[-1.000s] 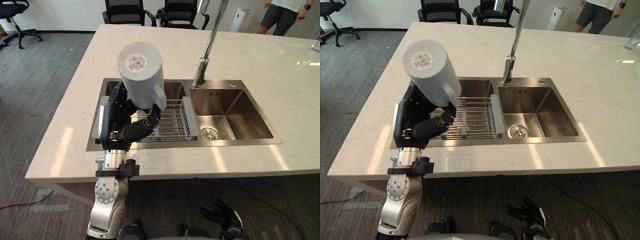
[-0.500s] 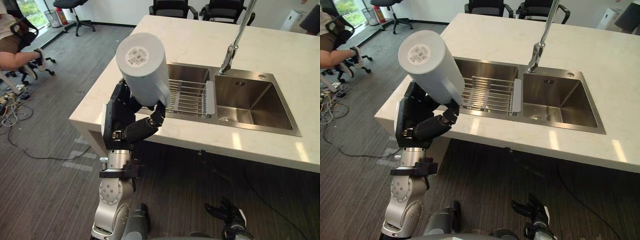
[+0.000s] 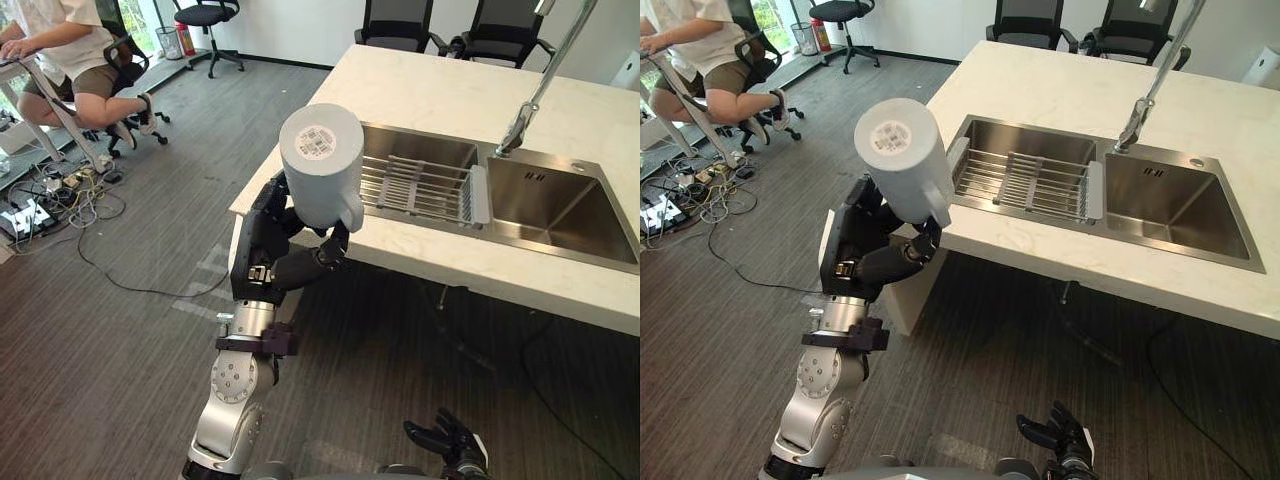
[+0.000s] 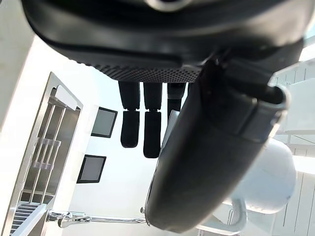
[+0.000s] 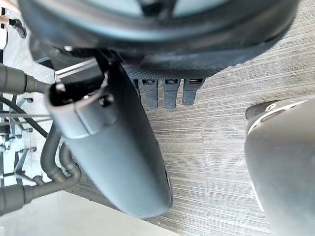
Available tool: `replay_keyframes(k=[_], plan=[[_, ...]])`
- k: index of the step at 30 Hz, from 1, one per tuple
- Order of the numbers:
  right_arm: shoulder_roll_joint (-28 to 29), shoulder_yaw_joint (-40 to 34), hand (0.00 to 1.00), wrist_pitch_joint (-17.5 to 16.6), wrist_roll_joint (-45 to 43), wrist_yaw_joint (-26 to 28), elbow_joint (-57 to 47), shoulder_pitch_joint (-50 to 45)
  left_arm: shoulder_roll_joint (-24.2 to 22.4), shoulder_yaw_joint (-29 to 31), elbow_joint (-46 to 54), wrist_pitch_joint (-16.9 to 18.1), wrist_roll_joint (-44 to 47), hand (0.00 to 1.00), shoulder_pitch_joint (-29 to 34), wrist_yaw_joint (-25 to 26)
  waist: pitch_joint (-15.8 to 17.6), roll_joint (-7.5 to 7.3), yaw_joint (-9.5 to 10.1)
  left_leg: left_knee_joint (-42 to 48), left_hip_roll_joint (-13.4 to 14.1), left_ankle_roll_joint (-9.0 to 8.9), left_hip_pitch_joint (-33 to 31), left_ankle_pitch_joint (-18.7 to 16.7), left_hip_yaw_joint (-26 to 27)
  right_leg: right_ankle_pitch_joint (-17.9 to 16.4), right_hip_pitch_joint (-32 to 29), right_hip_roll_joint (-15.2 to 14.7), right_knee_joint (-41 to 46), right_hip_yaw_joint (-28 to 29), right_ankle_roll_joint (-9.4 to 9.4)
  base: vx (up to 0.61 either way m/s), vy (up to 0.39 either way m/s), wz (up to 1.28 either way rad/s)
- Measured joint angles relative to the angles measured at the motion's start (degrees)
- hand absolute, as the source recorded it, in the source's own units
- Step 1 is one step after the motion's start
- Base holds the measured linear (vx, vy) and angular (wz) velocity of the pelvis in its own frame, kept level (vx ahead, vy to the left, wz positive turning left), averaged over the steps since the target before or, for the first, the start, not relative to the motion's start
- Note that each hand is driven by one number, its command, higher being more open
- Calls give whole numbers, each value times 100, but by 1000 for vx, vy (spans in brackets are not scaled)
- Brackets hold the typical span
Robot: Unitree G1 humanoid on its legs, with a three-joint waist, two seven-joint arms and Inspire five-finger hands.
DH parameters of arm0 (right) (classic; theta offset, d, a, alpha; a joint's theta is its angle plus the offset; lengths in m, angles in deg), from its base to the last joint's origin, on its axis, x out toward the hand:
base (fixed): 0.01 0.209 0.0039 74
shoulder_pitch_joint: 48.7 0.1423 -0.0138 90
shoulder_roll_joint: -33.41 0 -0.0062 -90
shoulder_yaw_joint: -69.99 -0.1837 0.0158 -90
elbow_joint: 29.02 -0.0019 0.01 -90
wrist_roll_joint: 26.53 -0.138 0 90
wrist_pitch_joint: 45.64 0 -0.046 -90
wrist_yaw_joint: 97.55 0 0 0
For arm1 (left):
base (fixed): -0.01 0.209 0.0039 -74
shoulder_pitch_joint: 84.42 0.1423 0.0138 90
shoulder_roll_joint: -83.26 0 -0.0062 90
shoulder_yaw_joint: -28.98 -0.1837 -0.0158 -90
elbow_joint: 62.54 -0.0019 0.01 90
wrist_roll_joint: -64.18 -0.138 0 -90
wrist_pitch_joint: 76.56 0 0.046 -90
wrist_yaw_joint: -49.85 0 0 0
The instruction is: Walk over to the sink, pick up the cup, carry it to the dishwasher, place the cup inside the dishwasher, then close the dishwasher door
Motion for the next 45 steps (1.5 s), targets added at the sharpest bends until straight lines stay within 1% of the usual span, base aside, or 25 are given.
replay_keyframes(k=[1,2,3,7,12,14,15,16,17,18,19,21,24,26,27,28,30,32,34,35,36,37,38,41,45], plan=[[2,2,90,1,0,0,0,-13,4,-2,9,0,-2,30,0,0,-5,-36,-18,5,-35,6,-19,6,-73,-99,-4,41,47,251,-19,-43,-20,74],[-4,6,90,9,0,-2,0,-30,-5,-1,20,0,-2,30,9,1,8,-96,6,78,-61,6,-64,11,-146,-196,-5,46,111,371,126,-32,-71,42],[-10,7,90,15,0,-6,-3,-28,-7,2,21,1,-2,30,35,2,7,-96,50,118,-51,3,-83,10,-170,-205,-7,59,138,347,152,-72,-113,33],[-19,180,90,24,-3,-16,-434,-46,-102,208,307,2,-4,30,450,5,-19,-78,137,138,18,-178,-307,85,-635,-242,-7,160,172,-58,215,-56,-119,44],[-24,333,90,-34,-4,-74,-1033,-38,-339,854,392,-6,-4,30,859,118,-18,-72,208,212,53,-337,-617,395,-1093,-305,93,237,221,-694,104,-22,-120,71],[-20,237,90,-121,-2,-151,-1066,-37,-412,1085,387,-17,-8,30,950,192,-4,-58,197,-24,270,-159,-675,475,-424,-314,281,131,107,-1188,85,-76,-66,112],[-17,192,90,-137,-2,-205,-1076,-40,-455,1191,377,-1,-9,30,1029,218,1,-65,237,113,589,-32,-698,394,398,-302,388,90,10,-1410,71,-26,-40,99],[-24,153,90,-138,-1,-236,-1075,-44,-475,1247,341,1,-11,30,1062,224,4,-68,242,271,765,89,-735,315,822,-303,448,60,-28,-1549,72,31,-11,108],[-59,83,90,-136,-2,-271,-1060,-63,-501,1308,202,10,-20,30,1102,225,-15,20,233,522,1064,194,-758,248,1490,-304,604,35,-125,-1814,81,34,73,105],[-122,13,90,-134,0,-312,-1050,-53,-498,1374,56,11,-24,30,1165,220,-33,75,218,585,1199,162,-756,290,1855,-343,675,-25,-164,-1979,168,34,115,98],[-144,-20,90,-134,-1,-317,-1050,-40,-502,1421,-16,12,-37,30,1206,214,-41,90,213,571,1170,97,-757,334,1909,-388,678,-65,-159,-2060,207,34,152,67],[-169,-26,90,-131,2,-346,-1048,73,-512,1682,-224,9,-121,30,1428,215,-32,95,227,538,877,-20,-801,310,1841,-511,685,-248,-162,-2001,298,70,167,45],[-159,-47,90,-114,21,-344,-1048,159,-517,1928,-449,-93,-120,30,1566,218,30,-32,218,671,493,102,-816,53,1722,-700,761,-572,57,-2026,235,158,186,46],[-153,-92,90,-60,122,-340,-1050,212,-503,1956,-474,-195,-122,30,1576,216,55,-55,140,904,325,219,-823,-143,1466,-642,479,-792,1194,-1788,245,269,182,78],[-136,-101,90,-11,175,-323,-1050,207,-461,1899,-472,-212,-149,30,1563,202,65,-64,97,975,247,257,-738,-245,1212,-413,160,-810,2182,-1391,127,272,134,88],[-109,-106,90,-8,179,-319,-1050,203,-438,1840,-466,-216,-168,30,1554,202,83,-77,71,957,224,276,-654,-284,1125,-226,3,-767,2622,-1118,36,295,86,95],[-40,-101,90,-8,226,-291,-1102,184,-439,1799,-461,-216,-223,30,1550,205,87,-69,9,896,208,281,-406,-386,829,-636,-310,-399,3176,-439,13,301,33,76],[96,-86,90,-8,230,-283,-1450,91,-443,1739,-427,-214,-222,30,1512,208,94,-56,6,711,190,223,-110,-419,540,-891,-687,73,3006,169,-32,239,-32,72],[149,-9,90,-23,230,-266,-1891,-87,-451,1609,-419,-210,-221,30,1370,209,53,-66,-13,710,155,120,-53,-467,195,-910,-1006,446,2329,734,41,251,-145,99],[158,1,90,-23,234,-261,-2008,-149,-454,1545,-414,-208,-221,30,1309,206,22,-123,-15,782,121,48,-62,-511,112,-824,-1068,480,1930,879,75,223,-176,112],[174,40,90,-26,234,-271,-2067,-214,-440,1493,-389,-206,-222,30,1290,202,-51,-263,-15,890,8,-36,-89,-566,-5,-351,-1084,404,1425,899,62,242,-222,107],[154,110,90,-24,235,-294,-2091,-274,-471,1477,-385,-200,-224,30,1277,193,-101,-292,-12,1058,-20,-150,-125,-718,-186,-259,-1031,320,1289,789,289,282,-276,98],[128,114,90,-12,238,-301,-2082,-285,-613,1459,-381,-198,-224,30,1326,196,-162,-126,30,1076,132,-193,-149,-731,-319,-260,-917,411,1142,572,212,272,-268,81],[76,136,90,0,274,-291,-2104,-321,-831,1378,-371,-196,-221,30,1364,145,-244,50,217,738,334,-336,-35,-659,-329,-210,-723,503,878,268,101,155,-132,41],[74,254,90,2,431,-261,-2151,-346,-895,1390,-378,-192,-212,30,1560,56,-264,33,330,536,368,-369,128,-620,-442,-178,-388,512,566,109,59,64,-44,19]])
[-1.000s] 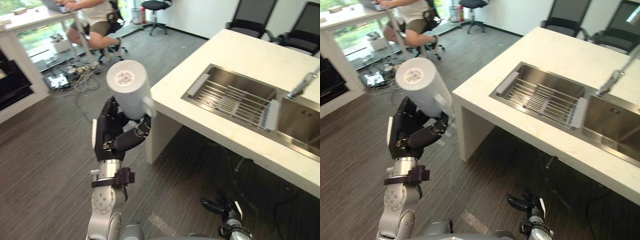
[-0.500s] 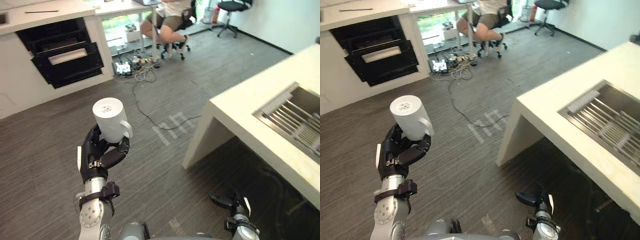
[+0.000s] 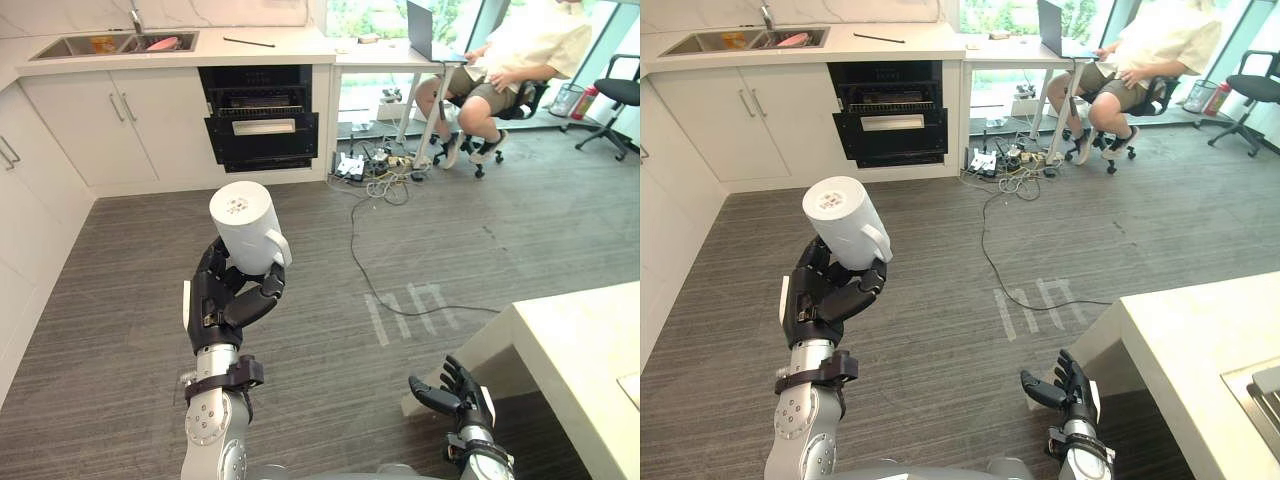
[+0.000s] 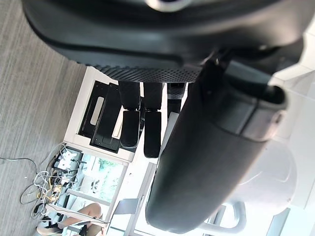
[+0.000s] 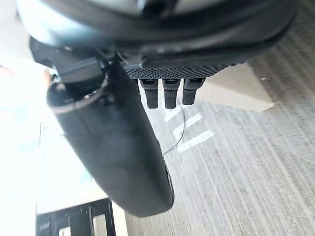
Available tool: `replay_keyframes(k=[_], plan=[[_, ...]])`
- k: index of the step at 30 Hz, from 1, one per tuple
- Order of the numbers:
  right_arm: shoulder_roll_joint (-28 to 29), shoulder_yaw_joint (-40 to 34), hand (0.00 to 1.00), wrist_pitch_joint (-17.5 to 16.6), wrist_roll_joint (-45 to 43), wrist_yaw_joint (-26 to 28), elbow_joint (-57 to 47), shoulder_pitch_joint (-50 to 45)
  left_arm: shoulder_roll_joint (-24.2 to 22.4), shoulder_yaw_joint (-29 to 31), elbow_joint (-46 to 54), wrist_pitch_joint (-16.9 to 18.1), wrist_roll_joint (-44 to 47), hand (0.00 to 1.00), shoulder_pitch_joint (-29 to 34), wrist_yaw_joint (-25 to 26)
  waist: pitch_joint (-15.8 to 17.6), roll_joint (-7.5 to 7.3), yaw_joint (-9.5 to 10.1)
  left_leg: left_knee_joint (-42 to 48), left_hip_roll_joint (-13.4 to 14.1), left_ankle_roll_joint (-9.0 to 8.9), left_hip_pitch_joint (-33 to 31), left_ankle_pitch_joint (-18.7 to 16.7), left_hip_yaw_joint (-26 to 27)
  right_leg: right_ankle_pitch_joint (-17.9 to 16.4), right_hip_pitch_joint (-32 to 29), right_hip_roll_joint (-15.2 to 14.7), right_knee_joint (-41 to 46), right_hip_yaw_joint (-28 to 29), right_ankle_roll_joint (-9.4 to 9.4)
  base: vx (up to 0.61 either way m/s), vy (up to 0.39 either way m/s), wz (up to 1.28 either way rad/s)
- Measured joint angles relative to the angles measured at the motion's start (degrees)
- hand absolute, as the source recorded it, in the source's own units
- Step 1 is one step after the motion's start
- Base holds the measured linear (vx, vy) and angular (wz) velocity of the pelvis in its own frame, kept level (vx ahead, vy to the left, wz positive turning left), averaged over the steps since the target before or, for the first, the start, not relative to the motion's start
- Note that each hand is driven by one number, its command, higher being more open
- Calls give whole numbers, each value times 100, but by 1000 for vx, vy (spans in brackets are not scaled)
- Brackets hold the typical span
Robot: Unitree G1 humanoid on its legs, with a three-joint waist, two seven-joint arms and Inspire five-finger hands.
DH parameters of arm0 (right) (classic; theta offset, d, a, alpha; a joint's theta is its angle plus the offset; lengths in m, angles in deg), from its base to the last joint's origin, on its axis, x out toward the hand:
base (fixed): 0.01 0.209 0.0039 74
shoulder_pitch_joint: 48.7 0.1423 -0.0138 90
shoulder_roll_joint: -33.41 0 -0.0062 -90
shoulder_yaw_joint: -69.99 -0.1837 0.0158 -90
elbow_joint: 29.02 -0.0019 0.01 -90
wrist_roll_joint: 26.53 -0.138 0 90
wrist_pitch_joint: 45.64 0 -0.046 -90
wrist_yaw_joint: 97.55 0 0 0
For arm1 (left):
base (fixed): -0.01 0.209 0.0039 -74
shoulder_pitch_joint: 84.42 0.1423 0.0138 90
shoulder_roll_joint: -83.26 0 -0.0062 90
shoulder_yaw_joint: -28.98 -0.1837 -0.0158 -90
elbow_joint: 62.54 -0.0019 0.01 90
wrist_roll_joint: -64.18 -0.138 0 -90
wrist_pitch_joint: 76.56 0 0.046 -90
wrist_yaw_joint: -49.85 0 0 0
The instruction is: Walk over to the sink, pick up the cup, carry it to the dishwasher, place the cup inside the dishwasher, then close the dishwasher door
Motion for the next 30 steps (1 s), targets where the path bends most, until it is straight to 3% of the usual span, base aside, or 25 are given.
replay_keyframes(k=[4,5,11,13,17,21,24,27,28,30], plan=[[41,148,90,37,37,20,3,-183,14,21,-117,-2,1,30,27,-6,-61,-102,112,-85,-128,62,-19,72,-133,36,117,-131,-192,-116,51,14,33,18],[104,407,90,83,253,7,200,-142,31,-8,-320,-3,0,30,161,-7,-241,-168,144,-457,-367,123,-76,501,-359,402,242,-290,-607,-354,67,2,7,7],[108,410,90,82,256,18,211,-187,29,-13,-322,-4,3,30,158,9,-261,-153,117,-516,-287,123,30,502,-165,417,198,-254,-657,-238,72,3,-3,-13],[108,387,90,83,259,5,212,-307,22,-108,-322,-5,16,30,127,3,-322,-156,-9,-527,-260,119,37,504,-114,422,249,-282,-670,-262,68,22,-2,-6],[114,196,90,128,447,-21,222,-510,37,-296,-344,-31,111,30,57,-27,-435,-165,-226,-529,-87,59,99,558,479,417,322,-276,-702,-293,59,8,3,1],[98,41,90,132,617,-79,485,-541,280,-331,-517,-65,129,30,-56,-126,-483,-216,-225,-894,-69,-13,288,635,517,438,516,-301,-850,-478,30,-18,-37,15],[7,-128,90,191,699,-145,890,-308,578,-289,-591,-134,130,30,-77,-166,-376,-252,-213,-940,-153,33,78,904,268,419,569,-371,-885,-915,24,10,-66,82],[-174,-170,90,194,701,-179,1169,100,616,164,-595,-142,155,30,-111,-81,-89,-229,-183,-772,-227,78,-335,1042,-7,422,682,-480,-1007,-1543,25,-32,-20,109],[-204,-210,90,193,704,-190,1175,192,628,392,-609,-149,229,30,-88,0,13,-232,-122,-705,-171,190,-397,971,111,428,771,-523,-1058,-1712,32,-28,17,88],[-245,-365,90,182,706,-202,1176,316,621,711,-606,-149,250,30,-95,75,119,-204,-117,-425,221,256,-552,900,887,434,893,-560,-1147,-2047,47,8,39,89]])
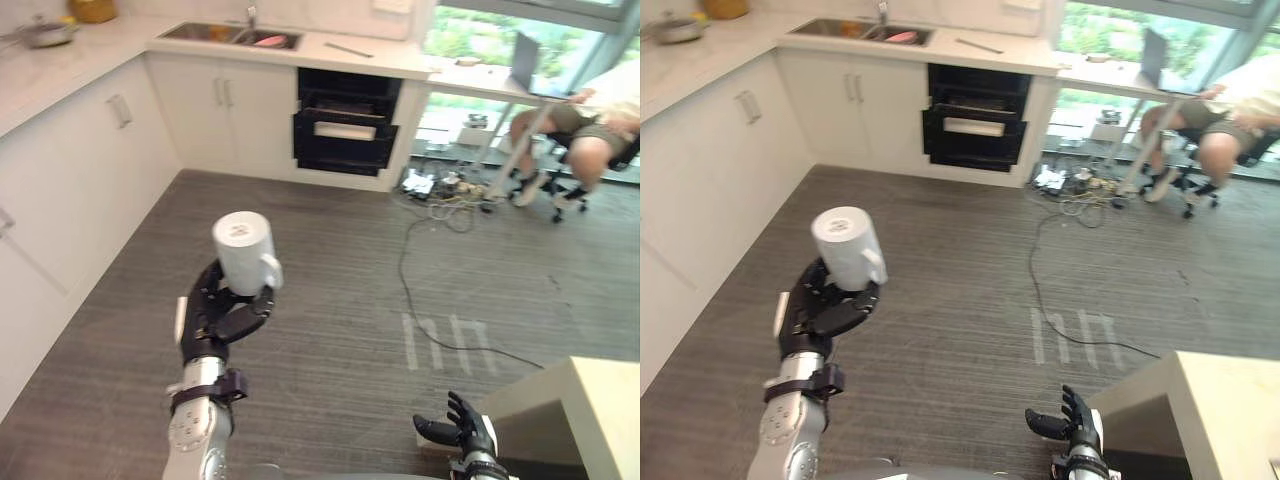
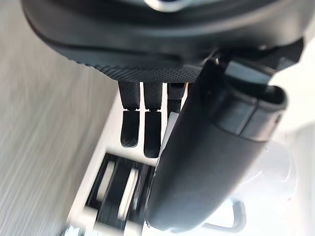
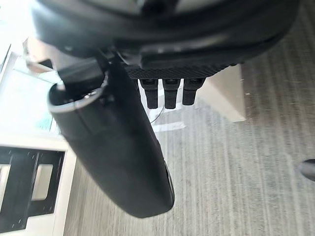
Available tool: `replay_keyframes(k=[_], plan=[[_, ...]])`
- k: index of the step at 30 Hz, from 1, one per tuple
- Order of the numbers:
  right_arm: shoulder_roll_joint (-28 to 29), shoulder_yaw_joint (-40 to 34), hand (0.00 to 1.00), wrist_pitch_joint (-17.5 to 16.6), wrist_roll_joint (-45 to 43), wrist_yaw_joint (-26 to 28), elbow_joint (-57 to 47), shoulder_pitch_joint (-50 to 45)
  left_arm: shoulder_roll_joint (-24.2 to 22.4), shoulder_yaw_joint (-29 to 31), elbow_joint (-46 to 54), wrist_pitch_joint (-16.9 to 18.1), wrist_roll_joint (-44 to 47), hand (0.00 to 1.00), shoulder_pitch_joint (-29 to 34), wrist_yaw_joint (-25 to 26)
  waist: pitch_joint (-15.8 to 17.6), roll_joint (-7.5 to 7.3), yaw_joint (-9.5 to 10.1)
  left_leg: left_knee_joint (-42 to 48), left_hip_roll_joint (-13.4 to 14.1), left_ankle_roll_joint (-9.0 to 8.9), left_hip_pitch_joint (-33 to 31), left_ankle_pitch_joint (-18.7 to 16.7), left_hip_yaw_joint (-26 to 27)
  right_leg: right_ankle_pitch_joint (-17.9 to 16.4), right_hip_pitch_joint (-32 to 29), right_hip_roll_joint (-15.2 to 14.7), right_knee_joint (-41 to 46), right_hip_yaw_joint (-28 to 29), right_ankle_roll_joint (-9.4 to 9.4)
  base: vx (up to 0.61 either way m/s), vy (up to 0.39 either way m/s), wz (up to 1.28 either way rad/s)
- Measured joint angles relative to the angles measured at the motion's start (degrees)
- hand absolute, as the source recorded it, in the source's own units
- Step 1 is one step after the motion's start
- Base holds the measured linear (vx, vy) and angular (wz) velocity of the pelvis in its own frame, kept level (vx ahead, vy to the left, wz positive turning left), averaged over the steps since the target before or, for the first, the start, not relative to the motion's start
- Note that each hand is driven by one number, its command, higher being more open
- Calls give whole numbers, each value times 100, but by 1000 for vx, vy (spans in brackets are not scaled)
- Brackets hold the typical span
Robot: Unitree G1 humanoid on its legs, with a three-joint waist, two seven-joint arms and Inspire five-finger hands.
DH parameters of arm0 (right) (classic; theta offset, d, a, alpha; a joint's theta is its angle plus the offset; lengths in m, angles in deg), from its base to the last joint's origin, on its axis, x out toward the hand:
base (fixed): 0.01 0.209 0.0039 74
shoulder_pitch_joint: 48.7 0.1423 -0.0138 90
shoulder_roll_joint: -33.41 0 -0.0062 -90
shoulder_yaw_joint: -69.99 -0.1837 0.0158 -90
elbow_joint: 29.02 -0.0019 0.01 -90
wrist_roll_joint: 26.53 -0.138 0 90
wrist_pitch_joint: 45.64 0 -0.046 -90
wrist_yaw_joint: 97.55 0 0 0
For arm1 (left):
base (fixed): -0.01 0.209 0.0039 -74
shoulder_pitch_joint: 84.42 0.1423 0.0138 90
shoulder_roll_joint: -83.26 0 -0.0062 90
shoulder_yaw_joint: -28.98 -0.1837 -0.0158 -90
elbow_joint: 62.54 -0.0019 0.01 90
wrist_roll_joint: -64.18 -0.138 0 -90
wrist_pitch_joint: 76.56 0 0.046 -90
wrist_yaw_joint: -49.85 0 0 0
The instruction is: Walk over to the sink, pick up the cup, carry it to the dishwasher, place the cup inside the dishwasher, then close the dishwasher door
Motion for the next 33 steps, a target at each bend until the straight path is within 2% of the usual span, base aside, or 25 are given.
replay_keyframes(k=[1,2,4,7,9,10,11,12,13,15,16,17,18,19,20,21,22,23,24,25,26,29,31,32,33], plan=[[-137,-30,90,0,1,-30,7,96,-11,106,12,15,58,30,-2,41,61,87,21,311,272,33,-168,-25,460,-14,9,-5,-8,-149,21,29,126,62],[-281,-34,90,3,13,-46,43,227,-30,170,27,15,87,30,9,46,162,147,105,535,298,-40,-261,-146,495,-54,4,-46,38,-172,114,24,210,46],[-337,-68,90,3,83,-55,62,338,-29,202,34,15,87,30,62,47,222,155,137,833,233,-15,-362,-387,468,-231,-9,-175,225,-176,192,19,180,17],[-330,-152,90,1,215,-60,55,369,-26,104,105,14,85,30,145,7,286,50,92,1541,-134,102,-382,-1081,425,-884,-68,-738,1167,-150,480,101,290,30],[-298,-123,90,47,222,-70,-56,332,-6,-78,259,6,79,30,141,4,397,-24,26,1787,-405,284,-340,-1403,364,-686,-781,-1077,2915,463,-13,228,342,36],[-260,-107,90,81,228,-71,-91,303,17,-186,386,-15,73,30,140,5,419,16,-16,1779,-480,352,-233,-1478,302,-254,-1159,-1041,3688,956,-395,268,300,45],[-175,-98,90,102,242,-71,-138,276,40,-347,554,-3,70,30,136,4,497,74,-86,1718,-522,482,-20,-1557,158,50,-1612,-895,4521,1435,-189,290,263,44],[-133,-98,90,107,248,-71,-203,231,40,-403,564,19,70,30,105,1,504,97,-113,1680,-533,535,67,-1609,98,-199,-1742,-736,4660,1537,-78,309,185,40],[-32,-95,90,111,286,-71,-406,153,90,-483,565,42,70,30,37,-2,496,73,-120,1494,-557,588,299,-1675,61,-552,-2003,-396,4577,1556,-101,349,162,24],[25,-84,90,88,291,-82,-625,148,223,-587,502,54,69,30,-49,-1,491,67,-144,1033,-664,549,684,-1662,24,-715,-2357,68,3703,1380,-134,392,153,25],[7,-86,90,84,314,-103,-728,145,282,-687,441,54,69,30,-129,-34,488,67,-223,705,-777,512,922,-1621,-102,-663,-2538,331,2823,1242,-91,455,139,74],[-27,-94,90,83,329,-138,-772,139,303,-769,326,57,68,30,-259,-64,476,46,-349,397,-924,517,1159,-1601,-312,-382,-2637,514,1861,1278,-95,617,149,92],[-65,-103,90,84,333,-160,-781,146,274,-813,240,57,69,30,-346,-62,473,48,-418,275,-969,522,1299,-1610,-446,15,-2672,616,1643,1372,-171,734,126,120],[-146,-115,90,90,341,-199,-780,136,179,-885,46,66,61,30,-461,-72,443,202,-517,72,-922,488,1569,-1629,-671,499,-2682,857,1626,1542,-342,672,92,89],[-232,-112,90,122,346,-208,-842,152,-27,-955,-24,37,61,30,-476,-70,373,500,-504,104,-713,397,1607,-1580,-831,539,-2568,909,1747,1420,-355,702,110,72],[-224,-96,90,151,350,-207,-943,138,-122,-986,-20,32,61,30,-489,-71,431,549,-479,198,-691,232,1673,-1460,-857,513,-2545,854,1982,1280,-387,684,85,71],[-232,-39,90,151,381,-207,-1220,37,-296,-1032,-51,14,67,30,-528,-69,606,477,-608,800,-804,178,1719,-1071,-849,240,-2630,688,2973,977,-660,755,-13,88],[-251,22,90,95,390,-192,-1538,-200,-397,-1129,-96,36,73,30,-496,-82,473,750,-589,2150,-485,96,1289,-765,-694,-28,-2438,1071,2670,810,-597,568,-117,98],[-202,76,90,83,388,-204,-1770,-337,-401,-1154,0,33,73,30,-487,-94,443,748,-551,2965,-383,116,1000,-375,-626,267,-2169,1224,1981,648,-721,382,-193,40],[-261,225,90,45,383,-245,-2023,-452,-406,-1174,96,103,74,30,-444,-161,482,711,-442,3938,-82,272,676,313,-295,87,-1865,1334,1720,519,-1080,395,-127,-11],[-263,257,90,6,373,-242,-2059,-411,-408,-1227,158,106,77,30,-419,-184,364,990,-329,4822,431,277,156,17,-145,-11,-1461,1600,1369,630,-1123,686,-57,-20],[-38,364,90,6,346,-287,-2060,-227,-282,-1297,259,107,80,30,-480,-298,507,766,-139,4847,658,392,-725,-724,201,-135,-428,1566,610,883,-1141,627,15,-15],[-44,387,90,-40,325,-289,-1918,-1,-258,-1295,273,108,84,30,-484,-312,560,558,-32,3147,255,254,-1290,-997,171,-258,274,1319,60,1120,-1051,595,108,-27],[-70,366,90,-55,325,-292,-1792,101,-245,-1283,272,108,84,30,-485,-312,590,500,-29,2520,82,175,-1357,-940,51,-326,404,1224,-6,1179,-993,553,184,-39],[-126,279,90,-57,327,-302,-1492,289,-231,-1259,270,107,78,30,-478,-299,591,487,25,1150,-229,-36,-1426,-603,-309,-496,600,1077,-65,1382,-888,538,245,-63]])
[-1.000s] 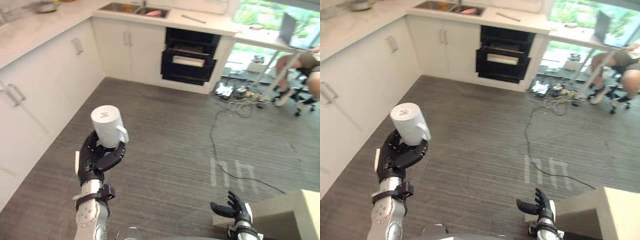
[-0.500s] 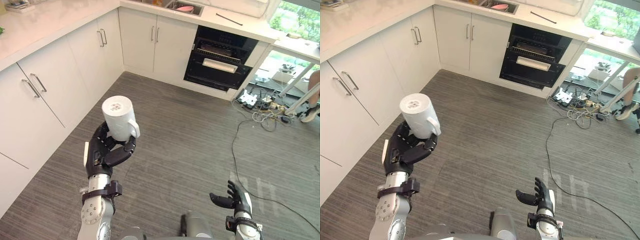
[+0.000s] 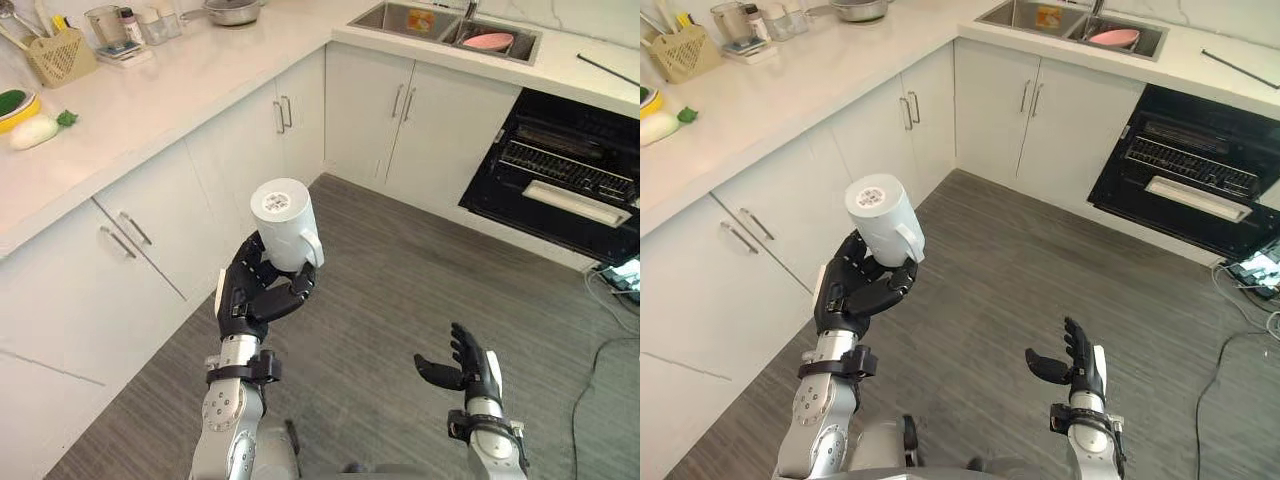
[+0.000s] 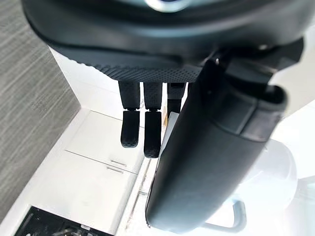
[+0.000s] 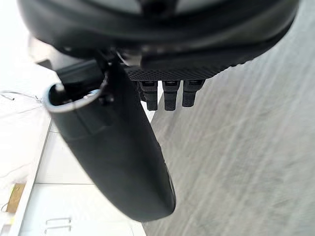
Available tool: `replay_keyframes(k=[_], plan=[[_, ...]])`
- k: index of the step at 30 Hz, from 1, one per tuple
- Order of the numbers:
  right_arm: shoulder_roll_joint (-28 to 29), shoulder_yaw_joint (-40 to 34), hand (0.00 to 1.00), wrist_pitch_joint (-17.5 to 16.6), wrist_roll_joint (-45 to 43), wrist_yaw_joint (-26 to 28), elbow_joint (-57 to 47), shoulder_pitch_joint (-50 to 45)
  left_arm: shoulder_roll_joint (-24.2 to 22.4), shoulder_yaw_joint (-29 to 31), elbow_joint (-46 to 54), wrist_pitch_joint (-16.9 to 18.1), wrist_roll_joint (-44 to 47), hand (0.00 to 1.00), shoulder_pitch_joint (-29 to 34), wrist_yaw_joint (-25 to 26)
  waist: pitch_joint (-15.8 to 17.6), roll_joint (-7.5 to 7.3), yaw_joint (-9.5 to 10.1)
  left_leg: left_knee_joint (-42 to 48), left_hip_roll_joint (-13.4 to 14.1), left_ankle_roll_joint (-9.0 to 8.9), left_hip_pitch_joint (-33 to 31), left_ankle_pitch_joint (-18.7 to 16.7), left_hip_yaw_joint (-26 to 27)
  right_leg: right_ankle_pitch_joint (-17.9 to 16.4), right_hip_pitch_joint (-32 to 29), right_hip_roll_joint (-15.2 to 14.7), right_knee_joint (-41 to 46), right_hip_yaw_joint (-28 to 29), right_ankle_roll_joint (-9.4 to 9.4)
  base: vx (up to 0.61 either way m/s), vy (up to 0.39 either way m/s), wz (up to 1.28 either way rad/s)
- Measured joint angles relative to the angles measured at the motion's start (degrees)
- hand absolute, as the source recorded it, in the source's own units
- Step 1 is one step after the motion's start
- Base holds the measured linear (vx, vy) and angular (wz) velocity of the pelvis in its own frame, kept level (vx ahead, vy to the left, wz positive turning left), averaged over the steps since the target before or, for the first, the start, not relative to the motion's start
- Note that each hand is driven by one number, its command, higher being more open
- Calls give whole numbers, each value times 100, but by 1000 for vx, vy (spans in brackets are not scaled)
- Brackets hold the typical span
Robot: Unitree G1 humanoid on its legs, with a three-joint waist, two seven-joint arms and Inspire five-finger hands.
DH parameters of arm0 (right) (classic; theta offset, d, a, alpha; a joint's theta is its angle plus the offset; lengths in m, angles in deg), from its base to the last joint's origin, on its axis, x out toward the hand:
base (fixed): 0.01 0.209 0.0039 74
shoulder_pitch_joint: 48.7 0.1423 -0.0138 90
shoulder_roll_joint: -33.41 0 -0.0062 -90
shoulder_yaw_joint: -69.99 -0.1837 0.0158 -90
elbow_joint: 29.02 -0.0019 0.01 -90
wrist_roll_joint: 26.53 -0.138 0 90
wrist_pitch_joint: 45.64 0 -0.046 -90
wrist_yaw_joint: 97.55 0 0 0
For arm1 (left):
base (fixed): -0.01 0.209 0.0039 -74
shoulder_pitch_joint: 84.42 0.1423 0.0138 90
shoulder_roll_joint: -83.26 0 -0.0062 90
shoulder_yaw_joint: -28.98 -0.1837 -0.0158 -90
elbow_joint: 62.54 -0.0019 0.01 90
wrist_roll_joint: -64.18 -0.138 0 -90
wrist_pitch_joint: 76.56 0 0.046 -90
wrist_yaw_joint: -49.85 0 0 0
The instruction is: Walk over to the sink, pick up the cup, carry it to the dishwasher, place the cup inside the dishwasher, then close the dishwasher door
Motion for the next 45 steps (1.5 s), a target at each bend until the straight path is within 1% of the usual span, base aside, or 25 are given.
replay_keyframes(k=[2,3,4,6,7,8,9,11,13,15,17,19,20,22,23,25,27,30,33,34,35,37,39,41,45], plan=[[-97,-68,90,8,0,-41,439,202,19,3,3,3,-7,30,19,45,-44,15,144,-667,-183,8,97,1271,-107,-332,302,-189,-36,484,275,613,350,-96],[-91,-66,90,8,3,-40,500,211,60,10,2,0,-7,30,-5,64,-47,-43,123,-526,-278,363,116,1263,-75,-407,354,-318,9,605,352,607,373,-61],[-108,-56,90,15,3,-32,538,192,67,-8,4,-8,-8,30,-60,92,-70,-98,-10,-68,-320,511,23,878,43,-461,319,-482,275,836,427,640,381,-37],[-64,-64,90,79,4,-32,543,94,125,-81,6,-13,-8,30,-68,102,-72,-179,-12,245,-348,582,197,351,285,-477,-5,-546,1334,1101,667,682,392,-43],[36,-75,90,83,7,-34,543,75,310,-195,8,-36,-8,30,-99,112,-31,-318,-111,132,-486,667,621,46,413,-161,-586,-663,2905,1082,1577,572,306,-31],[84,-74,90,83,8,-34,542,74,417,-248,6,-64,-10,30,-130,112,-25,-364,-176,28,-534,687,825,-41,428,47,-857,-714,3612,1105,1942,651,301,-18],[142,-59,90,84,9,-30,537,73,519,-309,-2,-101,-12,30,-153,112,-30,-403,-271,-124,-603,712,1164,-142,443,28,-1226,-764,4465,1052,1833,509,182,-22],[295,-46,90,95,14,-30,316,-34,429,-453,35,-119,-15,30,-177,127,-54,-320,-278,-677,-505,689,2183,-400,641,-293,-2052,-760,5329,557,1174,555,154,-43],[435,1,90,86,34,-28,72,-88,476,-553,211,-96,-20,30,-249,116,-73,-299,-277,-963,-349,574,2732,-578,748,-439,-2701,-640,5062,78,927,505,74,-35],[460,0,90,47,54,-28,45,-73,542,-629,229,-18,-21,30,-373,90,-127,-342,-380,-1320,-322,505,3163,-647,771,-443,-3153,-599,3967,-325,883,541,35,-2],[390,-19,90,48,54,-38,58,-62,558,-621,199,13,-27,30,-426,82,-158,-367,-469,-1691,-338,373,3607,-709,774,25,-3292,-473,2289,-645,703,557,-13,11],[222,-23,90,57,64,-41,210,-72,519,-557,-24,35,-114,30,-407,92,-254,-388,-590,-1809,-375,194,3988,-814,685,1567,-3197,-360,1408,-657,140,690,-26,16],[99,-37,90,103,69,-43,328,-34,437,-550,-206,-7,-113,30,-385,100,-306,-152,-577,-1707,-192,145,4046,-806,657,1451,-3163,-235,1589,-674,135,821,-43,9],[96,-55,90,192,66,-23,261,-78,316,-459,-397,-120,-114,30,-393,100,-248,44,-569,-297,140,-170,3633,-484,434,988,-2832,-46,1708,-771,-22,714,-70,-3],[137,-44,90,193,59,-11,104,-211,175,-378,-441,-182,-111,30,-355,108,-230,73,-538,1162,369,-246,3155,229,255,835,-2389,83,1515,-773,-102,617,-80,1],[202,-13,90,191,31,-54,-361,-429,71,-346,-393,-183,-112,30,-325,94,-213,112,-390,3245,805,-288,2219,413,5,735,-1494,334,949,-664,-212,631,-59,-22],[250,2,90,120,-16,-95,-699,-467,60,-337,-314,-179,-112,30,-319,87,-209,103,-294,3836,986,-169,1602,257,51,715,-976,415,543,-481,-231,398,0,-42],[276,5,90,-25,-130,-123,-906,-275,46,-312,-201,-149,-108,30,-262,54,-178,40,-95,3111,1007,106,726,-259,187,587,-409,348,166,66,-172,449,120,-74],[229,-32,90,-34,-178,-155,-752,-106,42,-283,-208,-147,-107,30,-108,45,-197,-11,-87,396,257,-46,571,-255,-564,110,-190,-2,309,554,81,424,326,-75],[159,-47,90,-30,-177,-168,-571,-6,32,-268,-224,-145,-112,30,-74,67,-215,20,-66,-281,40,-243,638,263,-902,-192,-201,-78,517,829,252,409,393,-111],[194,-42,90,8,-177,-176,-469,9,103,-256,-243,-145,-112,30,-21,92,-277,-30,-71,-176,-105,-38,779,552,-792,-424,-198,-210,750,1114,430,434,391,-97],[271,-14,90,12,-178,-231,-510,-58,234,-224,-245,-147,-112,30,-8,123,-371,-189,-247,291,-225,177,653,143,-516,-596,-247,-485,916,1292,567,460,378,-66],[332,16,90,12,-178,-237,-572,-23,327,-227,-247,-170,-112,30,-6,141,-373,-280,-212,368,-219,310,788,-108,-77,-581,-519,-585,1436,1516,718,416,345,-92],[458,155,90,12,-176,-268,-715,106,484,-255,-279,-198,-112,30,2,209,-348,-325,-246,-91,-258,475,1467,-276,368,-263,-1265,-828,3031,1069,1283,393,299,-99],[516,491,90,-14,-153,-261,-1044,236,486,-250,-258,-86,-113,30,-13,237,-410,-293,-268,-878,-172,428,2555,-449,991,-610,-2109,-979,3822,-204,684,240,119,-78]])
